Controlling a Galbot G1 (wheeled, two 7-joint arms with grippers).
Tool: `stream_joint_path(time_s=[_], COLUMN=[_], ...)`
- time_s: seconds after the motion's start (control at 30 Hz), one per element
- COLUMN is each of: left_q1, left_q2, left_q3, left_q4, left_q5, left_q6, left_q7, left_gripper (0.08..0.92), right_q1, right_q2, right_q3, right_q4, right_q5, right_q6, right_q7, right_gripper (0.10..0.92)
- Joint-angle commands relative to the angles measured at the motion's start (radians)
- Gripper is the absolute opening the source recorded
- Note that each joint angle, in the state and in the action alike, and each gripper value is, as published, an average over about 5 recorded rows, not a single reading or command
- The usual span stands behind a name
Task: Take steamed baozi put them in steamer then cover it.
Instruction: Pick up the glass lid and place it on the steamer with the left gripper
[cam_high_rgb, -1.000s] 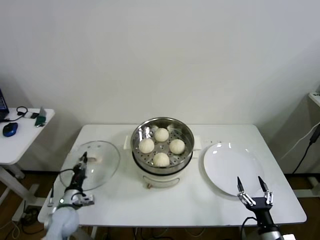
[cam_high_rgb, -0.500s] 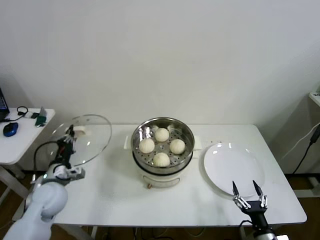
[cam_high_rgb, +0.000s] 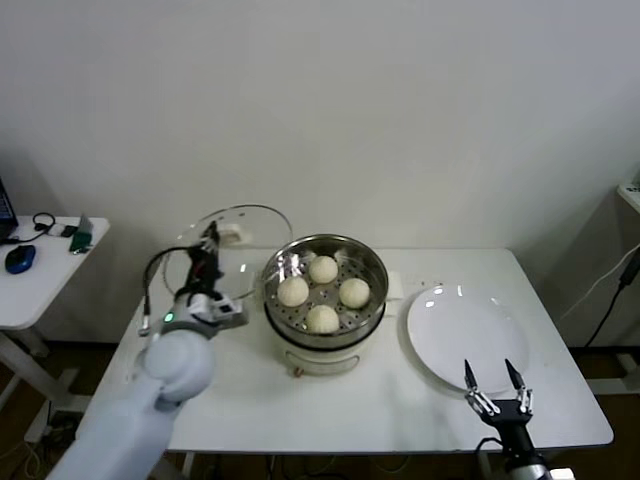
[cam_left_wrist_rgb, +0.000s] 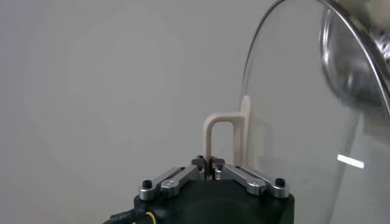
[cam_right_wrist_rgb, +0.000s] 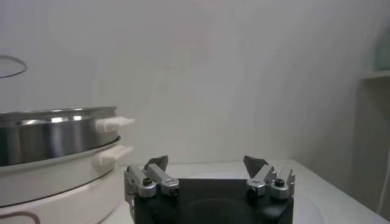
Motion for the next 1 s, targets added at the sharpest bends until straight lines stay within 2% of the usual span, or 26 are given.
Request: stream_joint_path(time_s=[0.03, 0.27, 0.5, 0.7, 1.0], left_q1=[-0.158, -0.158, -0.139, -0.099, -0.052], left_q2=[-0.186, -0.355, -0.444, -0.472, -0.439], left_q3=[0.269, 0.31, 0.328, 0.322, 0.29], left_q4=[0.044, 0.128, 0.182, 0.212, 0.229], left_q5=[0.215, 0.295, 0.365, 0.404, 0.432], left_q6=[0.13, 0.13, 0.127, 0.108, 0.084], left_q7=[0.112, 0.125, 0.129, 0.11, 0.088], left_gripper=[0.133, 0.133, 0.133, 0.133, 0.133], right_q1=[0.007, 0.006, 0.006, 0.006, 0.009], right_q2=[0.003, -0.006, -0.007, -0.007, -0.007], right_q3=[-0.002, 0.001, 0.002, -0.001, -0.001], right_q4=[-0.012, -0.02, -0.023, -0.025, -0.031], right_q5=[-0.002, 0.006, 0.012, 0.015, 0.014], right_q6=[0.009, 0.02, 0.025, 0.031, 0.032], right_q7=[-0.001, 0.001, 0.001, 0.002, 0.002], right_gripper=[0.823, 0.823, 0.823, 0.823, 0.823])
